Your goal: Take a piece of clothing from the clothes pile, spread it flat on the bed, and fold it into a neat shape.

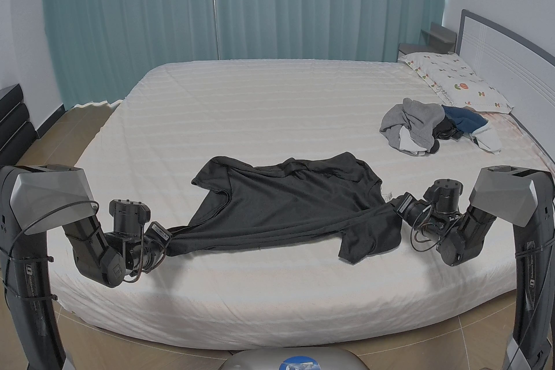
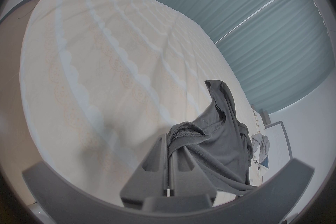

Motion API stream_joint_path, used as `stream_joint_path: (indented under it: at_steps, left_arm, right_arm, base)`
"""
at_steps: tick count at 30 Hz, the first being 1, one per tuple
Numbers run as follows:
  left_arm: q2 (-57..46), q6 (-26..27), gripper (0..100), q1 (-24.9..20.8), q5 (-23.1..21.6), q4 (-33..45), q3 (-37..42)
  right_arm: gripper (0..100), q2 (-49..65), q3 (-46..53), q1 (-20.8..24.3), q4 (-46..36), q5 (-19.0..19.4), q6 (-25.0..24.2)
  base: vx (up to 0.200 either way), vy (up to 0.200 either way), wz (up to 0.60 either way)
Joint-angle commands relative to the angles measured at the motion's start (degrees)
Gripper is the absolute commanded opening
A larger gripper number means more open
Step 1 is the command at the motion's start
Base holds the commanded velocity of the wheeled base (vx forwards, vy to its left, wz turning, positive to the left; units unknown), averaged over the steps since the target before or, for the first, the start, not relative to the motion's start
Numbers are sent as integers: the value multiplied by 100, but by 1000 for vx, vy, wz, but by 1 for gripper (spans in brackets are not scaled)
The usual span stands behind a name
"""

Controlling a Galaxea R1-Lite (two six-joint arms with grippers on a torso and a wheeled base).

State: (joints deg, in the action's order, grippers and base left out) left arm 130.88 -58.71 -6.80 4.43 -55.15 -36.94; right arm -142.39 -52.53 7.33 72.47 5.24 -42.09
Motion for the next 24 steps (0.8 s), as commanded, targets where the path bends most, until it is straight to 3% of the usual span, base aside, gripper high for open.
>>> stream_joint_path:
  at_steps: [1,13,20,24]
  left_arm:
    - [43,-26,0,65,6,-154,29]
    - [192,-18,0,74,67,-497,55]
    - [192,-18,0,74,76,-505,73]
    - [201,-9,0,65,76,-505,73]
  right_arm:
    - [0,-44,-1216,111,-919,-14,114]
    - [0,-738,-2719,313,-1552,-225,729]
    - [0,-1555,-4274,410,-1772,-858,773]
    - [0,-1828,-4512,515,-1789,-1025,782]
  base:
    - [0,0,0]
    - [0,0,0]
    - [0,0,0]
    - [0,0,0]
